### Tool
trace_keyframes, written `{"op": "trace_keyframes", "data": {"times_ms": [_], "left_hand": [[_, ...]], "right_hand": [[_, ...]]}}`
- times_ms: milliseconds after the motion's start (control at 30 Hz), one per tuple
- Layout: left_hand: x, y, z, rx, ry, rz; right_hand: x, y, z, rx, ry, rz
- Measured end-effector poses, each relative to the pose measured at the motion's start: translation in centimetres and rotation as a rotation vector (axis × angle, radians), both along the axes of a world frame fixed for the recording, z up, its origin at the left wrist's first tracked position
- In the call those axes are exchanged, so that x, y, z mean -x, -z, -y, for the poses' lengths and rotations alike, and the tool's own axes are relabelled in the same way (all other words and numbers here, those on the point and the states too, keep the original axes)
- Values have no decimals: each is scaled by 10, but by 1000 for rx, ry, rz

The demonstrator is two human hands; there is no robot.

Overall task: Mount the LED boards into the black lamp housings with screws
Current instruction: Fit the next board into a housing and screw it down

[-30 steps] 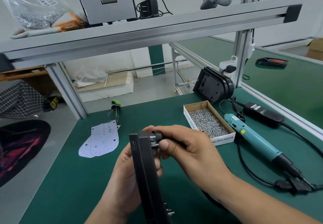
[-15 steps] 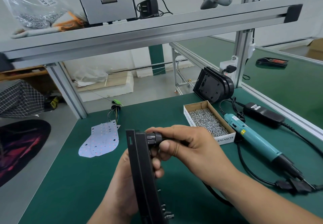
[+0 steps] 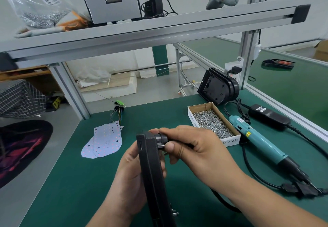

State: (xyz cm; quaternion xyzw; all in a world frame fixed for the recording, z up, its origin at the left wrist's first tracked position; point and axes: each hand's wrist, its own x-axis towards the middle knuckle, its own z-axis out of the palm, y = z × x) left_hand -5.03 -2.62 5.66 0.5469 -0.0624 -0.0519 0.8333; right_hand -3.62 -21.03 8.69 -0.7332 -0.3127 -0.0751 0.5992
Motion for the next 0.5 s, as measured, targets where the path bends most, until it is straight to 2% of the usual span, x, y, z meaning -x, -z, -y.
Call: {"op": "trace_keyframes", "data": {"times_ms": [167,367,500], "left_hand": [[1,-1,6,54,-30,-29],[2,-1,5,50,-51,-55],[2,3,2,93,-86,26]], "right_hand": [[-4,-2,5,113,34,109],[-1,3,1,-38,-48,-19],[-9,2,5,62,-21,-38]]}}
